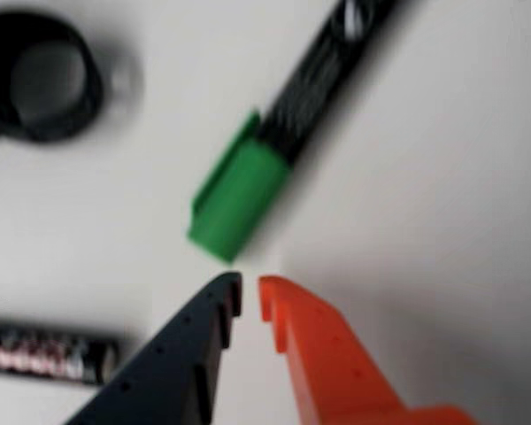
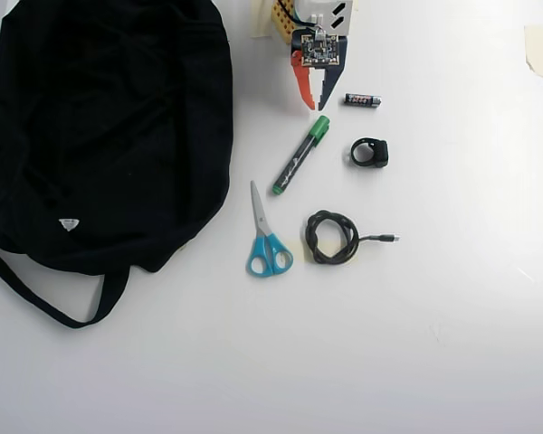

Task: Put the green marker into the black bag

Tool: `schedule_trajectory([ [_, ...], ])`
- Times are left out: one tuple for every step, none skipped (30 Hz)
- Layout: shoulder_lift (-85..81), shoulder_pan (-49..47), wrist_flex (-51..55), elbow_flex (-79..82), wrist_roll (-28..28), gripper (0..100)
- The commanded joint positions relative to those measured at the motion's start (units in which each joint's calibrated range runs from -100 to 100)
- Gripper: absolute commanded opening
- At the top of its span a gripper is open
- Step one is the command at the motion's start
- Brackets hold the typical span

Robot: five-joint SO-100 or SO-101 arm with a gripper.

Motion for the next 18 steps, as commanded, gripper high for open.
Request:
schedule_trajectory([
  [1.49,-0.2,-5.71,-4.34,0.05,3],
  [3.07,-0.28,-7.69,-5.86,0.05,3],
  [5.14,-0.28,-9.76,-7.48,0.05,3],
  [7.55,-0.28,-11.83,-9.19,0.05,3],
  [10.29,-0.28,-14.07,-11.16,0.05,3],
  [12.95,-0.28,-16.31,-13.14,0.05,3],
  [15.77,-0.28,-18.63,-15.57,0.05,3],
  [18.51,-0.35,-20.78,-17.99,0.05,3],
  [21.33,-0.35,-22.77,-20.51,0.05,3],
  [24.15,-0.35,-24.75,-22.84,0.05,2],
  [27.05,-0.35,-26.64,-25.18,0.05,2],
  [30.04,-0.35,-28.36,-27.61,0.05,2],
  [33.19,-0.35,-29.91,-29.94,0.2,2],
  [36.27,-0.35,-31.38,-32.37,0.41,3],
  [39.42,-0.28,-33.02,-34.88,0.57,3],
  [42.41,-0.2,-34.57,-37.49,0.57,3],
  [45.39,-0.05,-36.2,-40.0,0.57,3],
  [48.13,0.02,-37.75,-42.61,0.62,3],
])
